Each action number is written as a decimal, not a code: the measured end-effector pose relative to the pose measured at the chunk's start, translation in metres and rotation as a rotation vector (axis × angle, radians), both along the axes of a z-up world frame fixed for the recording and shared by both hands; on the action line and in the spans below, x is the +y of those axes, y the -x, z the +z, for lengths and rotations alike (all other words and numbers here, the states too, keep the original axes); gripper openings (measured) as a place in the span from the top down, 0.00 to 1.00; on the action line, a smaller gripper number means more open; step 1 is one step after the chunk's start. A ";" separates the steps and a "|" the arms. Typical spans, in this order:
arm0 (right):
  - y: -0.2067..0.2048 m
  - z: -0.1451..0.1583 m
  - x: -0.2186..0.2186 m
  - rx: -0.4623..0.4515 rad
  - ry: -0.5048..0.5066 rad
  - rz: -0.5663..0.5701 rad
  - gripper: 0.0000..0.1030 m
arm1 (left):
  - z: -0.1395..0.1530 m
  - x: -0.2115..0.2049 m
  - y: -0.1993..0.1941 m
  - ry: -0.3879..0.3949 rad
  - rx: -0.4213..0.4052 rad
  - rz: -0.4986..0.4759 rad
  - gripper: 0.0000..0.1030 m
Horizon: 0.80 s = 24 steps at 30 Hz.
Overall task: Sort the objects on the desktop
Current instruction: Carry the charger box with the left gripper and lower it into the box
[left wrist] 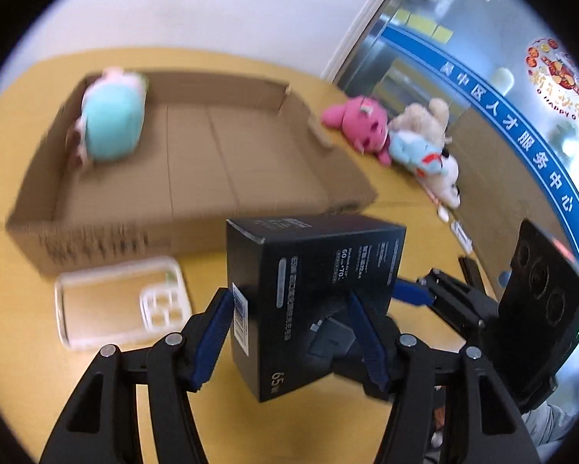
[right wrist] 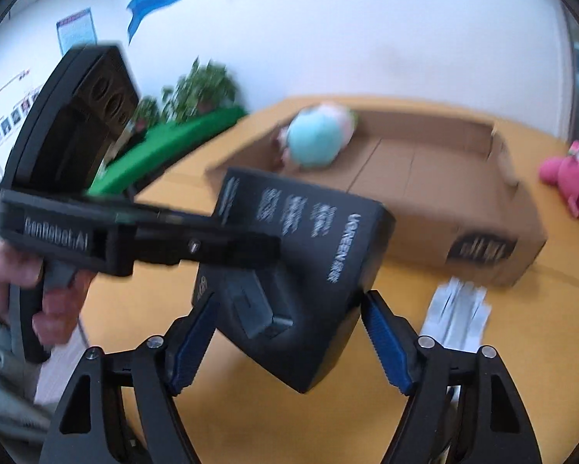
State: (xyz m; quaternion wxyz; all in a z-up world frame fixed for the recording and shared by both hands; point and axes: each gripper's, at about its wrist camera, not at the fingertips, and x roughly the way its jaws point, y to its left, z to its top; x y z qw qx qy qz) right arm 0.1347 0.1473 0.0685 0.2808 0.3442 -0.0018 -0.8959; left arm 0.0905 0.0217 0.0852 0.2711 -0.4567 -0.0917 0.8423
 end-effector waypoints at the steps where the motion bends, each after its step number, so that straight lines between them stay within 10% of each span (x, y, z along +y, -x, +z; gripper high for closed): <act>1: 0.008 0.007 0.002 0.016 0.006 -0.011 0.30 | 0.007 0.002 0.008 0.004 0.024 0.000 0.41; 14: 0.145 0.077 -0.010 0.133 0.006 -0.039 0.34 | 0.076 -0.001 0.129 0.008 0.196 0.057 0.42; 24: 0.282 0.070 -0.017 0.040 0.024 -0.023 0.34 | 0.054 -0.023 0.254 0.029 0.153 0.107 0.43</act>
